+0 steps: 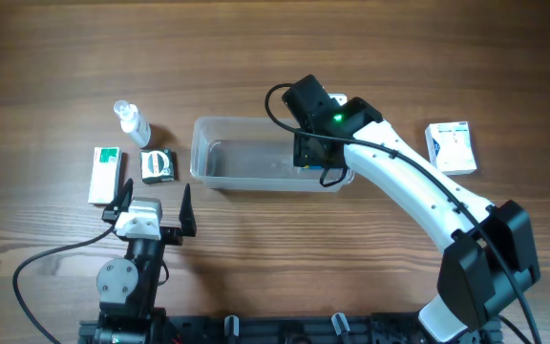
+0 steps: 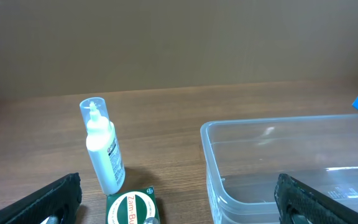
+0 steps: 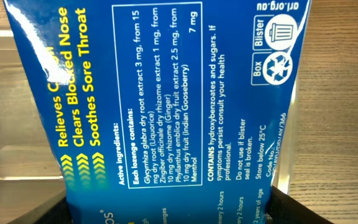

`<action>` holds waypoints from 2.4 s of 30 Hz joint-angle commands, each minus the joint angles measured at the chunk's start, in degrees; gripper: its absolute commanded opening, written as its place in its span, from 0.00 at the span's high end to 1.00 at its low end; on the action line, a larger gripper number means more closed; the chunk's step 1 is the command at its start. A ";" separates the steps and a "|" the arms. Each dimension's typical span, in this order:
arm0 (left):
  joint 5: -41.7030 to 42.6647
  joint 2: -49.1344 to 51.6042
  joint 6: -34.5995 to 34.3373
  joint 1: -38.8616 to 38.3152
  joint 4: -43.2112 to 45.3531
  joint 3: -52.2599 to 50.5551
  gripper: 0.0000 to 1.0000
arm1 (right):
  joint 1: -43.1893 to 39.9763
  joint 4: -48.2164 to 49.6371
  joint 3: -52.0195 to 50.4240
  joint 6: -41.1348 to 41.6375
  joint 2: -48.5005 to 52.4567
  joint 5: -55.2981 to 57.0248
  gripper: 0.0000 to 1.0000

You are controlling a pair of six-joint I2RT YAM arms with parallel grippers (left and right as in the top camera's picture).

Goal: Pack container
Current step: 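Lift the blue box and carry it over the container's right end, then lower the blue box into the container and open right gripper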

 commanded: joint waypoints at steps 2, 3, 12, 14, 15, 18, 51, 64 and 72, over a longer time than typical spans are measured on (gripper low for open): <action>-0.74 -0.44 0.87 0.42 0.15 -0.37 0.00 | 0.09 -0.48 -0.26 2.10 1.03 1.90 0.28; -0.74 -0.44 0.87 0.42 0.15 -0.37 0.00 | 0.09 -0.92 -0.28 2.14 1.11 1.88 0.28; -0.74 -0.44 0.87 0.42 0.17 -0.37 0.00 | 0.09 -2.73 -0.31 2.10 1.16 -1.05 0.25; -0.74 -0.44 0.87 0.42 0.17 -0.37 0.00 | 0.09 -2.62 -0.31 2.08 1.16 -1.16 0.24; -0.74 -0.44 0.87 0.42 0.15 -0.37 0.00 | 0.09 -2.60 -0.31 2.10 1.16 -1.16 0.24; -0.74 -0.44 0.87 0.42 0.15 -0.37 0.00 | 0.09 -2.75 -0.31 2.03 1.16 -1.20 0.21; -0.74 -0.42 0.87 0.42 0.17 -0.35 0.00 | 3.78 12.09 -0.31 -2.12 6.16 -12.13 0.95; -0.74 -0.42 0.87 0.42 0.17 -0.37 0.00 | 1.92 13.00 -0.22 -0.79 14.32 -9.84 0.96; -0.74 -0.42 0.87 0.42 0.15 -0.35 0.00 | 1.07 12.31 -0.11 -0.81 14.32 -8.17 0.96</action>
